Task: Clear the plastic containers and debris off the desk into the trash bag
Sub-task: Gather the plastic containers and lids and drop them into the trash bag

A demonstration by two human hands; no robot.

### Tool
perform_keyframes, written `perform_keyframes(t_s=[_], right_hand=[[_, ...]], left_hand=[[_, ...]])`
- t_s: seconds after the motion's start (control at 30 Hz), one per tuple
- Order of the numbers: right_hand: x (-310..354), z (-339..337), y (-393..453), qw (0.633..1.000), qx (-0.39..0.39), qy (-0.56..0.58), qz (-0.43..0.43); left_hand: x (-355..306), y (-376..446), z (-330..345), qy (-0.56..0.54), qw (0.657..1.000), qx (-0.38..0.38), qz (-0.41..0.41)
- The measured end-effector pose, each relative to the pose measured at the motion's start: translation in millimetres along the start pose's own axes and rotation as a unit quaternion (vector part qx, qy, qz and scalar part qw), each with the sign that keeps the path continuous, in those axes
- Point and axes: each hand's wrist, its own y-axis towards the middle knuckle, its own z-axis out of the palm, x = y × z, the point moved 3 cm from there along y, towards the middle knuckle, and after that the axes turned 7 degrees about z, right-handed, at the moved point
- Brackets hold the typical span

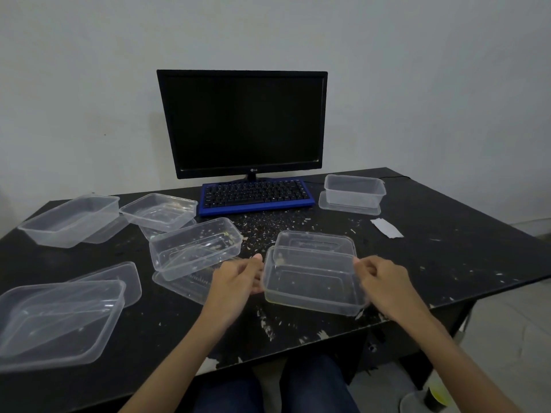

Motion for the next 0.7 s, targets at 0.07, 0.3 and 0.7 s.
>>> perform_keyframes(t_s=[0.07, 0.3, 0.7], right_hand=[[-2, -1, 8, 1.0, 0.003, 0.001, -0.002], [-4, -8, 39, 1.0, 0.007, 0.002, -0.006], [2, -22, 102, 0.999, 0.039, -0.013, -0.003]], left_hand=[[-1, 2, 7, 0.013, 1.0, -0.001, 0.004], [-3, 13, 27, 0.028, 1.0, -0.005, 0.003], [-9, 57, 21, 0.147, 0.989, -0.028, 0.01]])
